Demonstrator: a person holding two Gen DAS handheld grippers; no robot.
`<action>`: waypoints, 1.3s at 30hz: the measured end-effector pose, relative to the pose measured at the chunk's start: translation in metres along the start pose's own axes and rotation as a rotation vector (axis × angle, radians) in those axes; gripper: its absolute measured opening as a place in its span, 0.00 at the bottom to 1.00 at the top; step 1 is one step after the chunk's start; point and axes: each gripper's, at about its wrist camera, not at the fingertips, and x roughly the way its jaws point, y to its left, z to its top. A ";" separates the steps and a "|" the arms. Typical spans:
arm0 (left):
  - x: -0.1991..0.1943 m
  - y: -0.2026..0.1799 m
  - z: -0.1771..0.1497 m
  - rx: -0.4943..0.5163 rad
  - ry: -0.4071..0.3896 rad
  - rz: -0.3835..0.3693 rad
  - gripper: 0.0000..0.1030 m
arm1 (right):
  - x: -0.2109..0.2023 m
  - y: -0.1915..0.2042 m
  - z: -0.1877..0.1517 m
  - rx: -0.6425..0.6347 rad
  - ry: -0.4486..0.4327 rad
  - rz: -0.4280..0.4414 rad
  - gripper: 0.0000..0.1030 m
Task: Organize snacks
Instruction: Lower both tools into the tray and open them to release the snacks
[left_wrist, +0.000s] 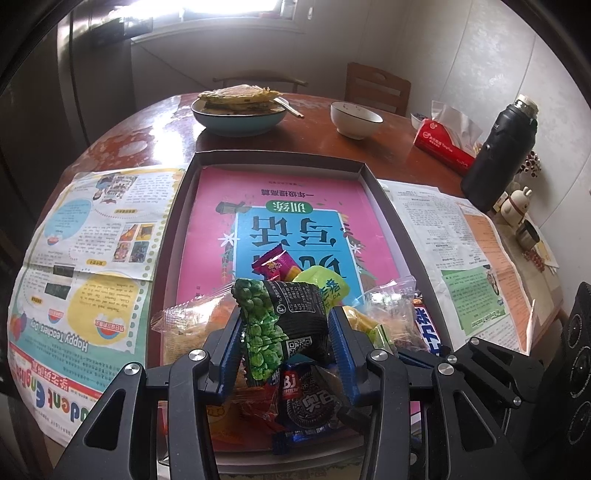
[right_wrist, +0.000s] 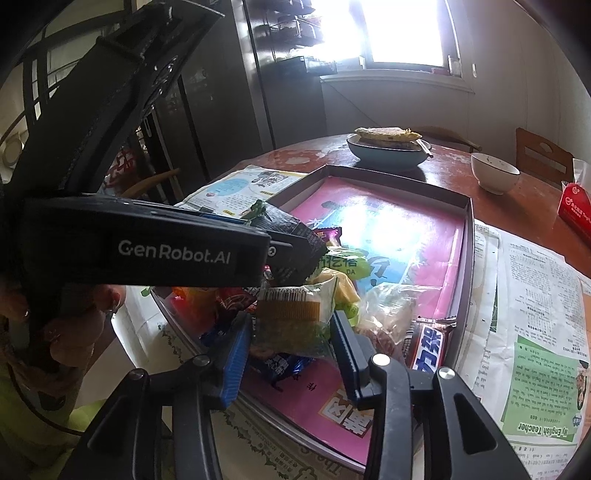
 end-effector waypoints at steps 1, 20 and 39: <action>0.000 0.000 0.000 -0.002 0.000 -0.001 0.45 | -0.001 0.000 0.000 0.001 -0.004 0.001 0.43; -0.007 0.003 0.000 0.000 -0.013 -0.013 0.55 | -0.005 -0.002 0.001 0.008 -0.014 -0.002 0.43; -0.029 -0.003 0.000 0.017 -0.078 0.015 0.68 | -0.011 -0.008 0.004 0.017 -0.038 -0.037 0.53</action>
